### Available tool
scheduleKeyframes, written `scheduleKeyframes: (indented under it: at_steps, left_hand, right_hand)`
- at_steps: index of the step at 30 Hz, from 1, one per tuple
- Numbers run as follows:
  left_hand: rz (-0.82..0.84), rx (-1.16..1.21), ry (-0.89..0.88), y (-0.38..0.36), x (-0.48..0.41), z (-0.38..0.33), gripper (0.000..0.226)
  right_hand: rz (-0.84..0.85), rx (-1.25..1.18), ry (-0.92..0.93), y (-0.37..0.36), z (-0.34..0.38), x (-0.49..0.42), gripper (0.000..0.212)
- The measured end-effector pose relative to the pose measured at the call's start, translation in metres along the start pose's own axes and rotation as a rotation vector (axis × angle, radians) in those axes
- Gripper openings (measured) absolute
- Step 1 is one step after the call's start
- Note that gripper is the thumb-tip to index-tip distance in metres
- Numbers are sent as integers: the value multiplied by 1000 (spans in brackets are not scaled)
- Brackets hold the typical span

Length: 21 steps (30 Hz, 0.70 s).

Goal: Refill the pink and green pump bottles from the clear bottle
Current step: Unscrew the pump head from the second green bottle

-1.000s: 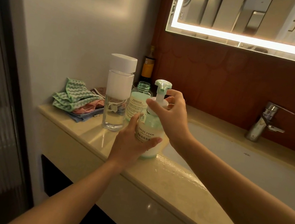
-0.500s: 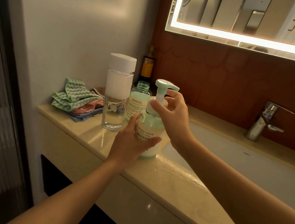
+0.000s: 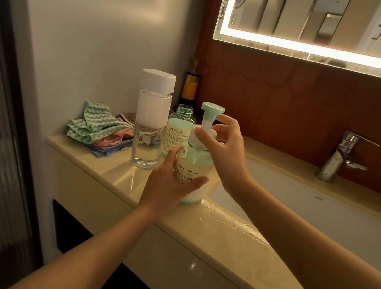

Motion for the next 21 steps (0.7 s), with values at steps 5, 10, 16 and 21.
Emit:
scheduleKeyframes:
  at_steps: [5,10,16,21]
  left_hand:
    - [1,11,-5,-1,0,-1,92]
    - [4,25,-3,1,1,1,97]
    - [-6,67,28,2,-3,4,96]
    - [-18,133,47,3,-7,5,101]
  right_hand:
    - [116,16,12,-11,-6,4,61]
    - [83,-61,26,1,7,-8,55]
    - [-247,-235,117,64,39,-34,21]
    - [-513,-175,-60,103,-12,-39,31]
Point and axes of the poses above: each hand's wrist, its own x-axis away from the middle knuckle, its own y-axis out of the back of the hand, z = x × y, the point moved 6 cm from there along -x, towards the middle knuckle, and after that the axes turned 4 degrees about z, right-handed, at the moved point
